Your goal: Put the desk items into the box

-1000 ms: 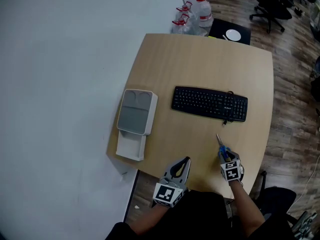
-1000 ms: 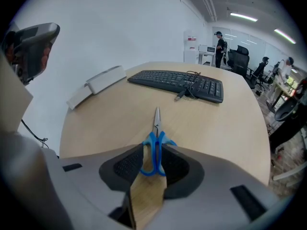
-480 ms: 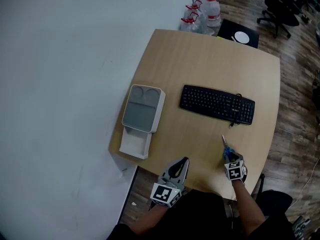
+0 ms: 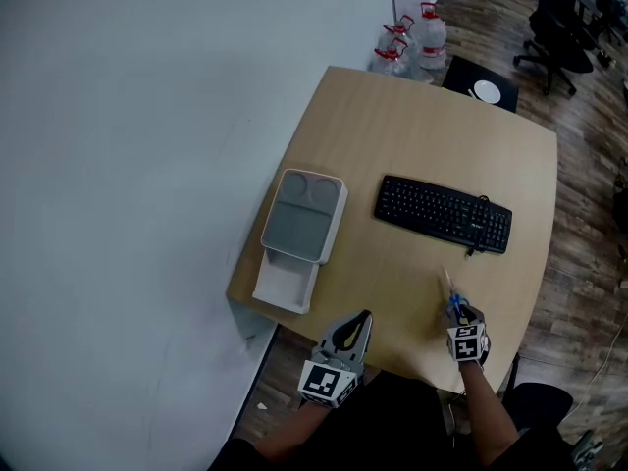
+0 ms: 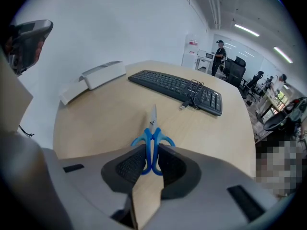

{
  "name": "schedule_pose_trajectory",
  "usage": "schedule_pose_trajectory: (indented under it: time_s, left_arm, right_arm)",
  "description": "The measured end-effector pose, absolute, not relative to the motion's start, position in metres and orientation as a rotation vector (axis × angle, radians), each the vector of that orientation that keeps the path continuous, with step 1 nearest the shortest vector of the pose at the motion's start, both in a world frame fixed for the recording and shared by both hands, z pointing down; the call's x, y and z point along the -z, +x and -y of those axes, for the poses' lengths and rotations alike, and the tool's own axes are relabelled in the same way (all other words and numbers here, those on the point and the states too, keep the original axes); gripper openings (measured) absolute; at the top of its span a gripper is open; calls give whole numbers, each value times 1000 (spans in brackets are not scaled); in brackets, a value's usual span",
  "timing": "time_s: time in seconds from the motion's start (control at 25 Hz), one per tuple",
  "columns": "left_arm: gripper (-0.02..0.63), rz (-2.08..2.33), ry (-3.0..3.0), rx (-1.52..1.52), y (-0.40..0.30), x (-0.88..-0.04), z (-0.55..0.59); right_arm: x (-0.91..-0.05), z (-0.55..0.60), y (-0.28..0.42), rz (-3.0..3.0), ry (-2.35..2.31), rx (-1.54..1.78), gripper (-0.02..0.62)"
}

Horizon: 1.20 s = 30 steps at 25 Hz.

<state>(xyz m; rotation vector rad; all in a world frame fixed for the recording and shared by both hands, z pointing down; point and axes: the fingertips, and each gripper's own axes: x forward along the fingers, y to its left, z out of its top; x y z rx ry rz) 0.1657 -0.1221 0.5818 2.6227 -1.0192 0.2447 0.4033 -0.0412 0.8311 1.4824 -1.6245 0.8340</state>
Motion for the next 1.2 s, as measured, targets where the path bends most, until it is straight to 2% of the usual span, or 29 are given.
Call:
schedule_pose_trajectory:
  time_s: [0.36,1.2]
  left_arm:
    - [18,1062,2611,-147,115,-567,135]
    - [18,1439,2436,-89,-67,-565,139]
  right_arm:
    - [-792,69,344,1705,1473,-780,137]
    - [-748,146,159,1925,1231,-575,138]
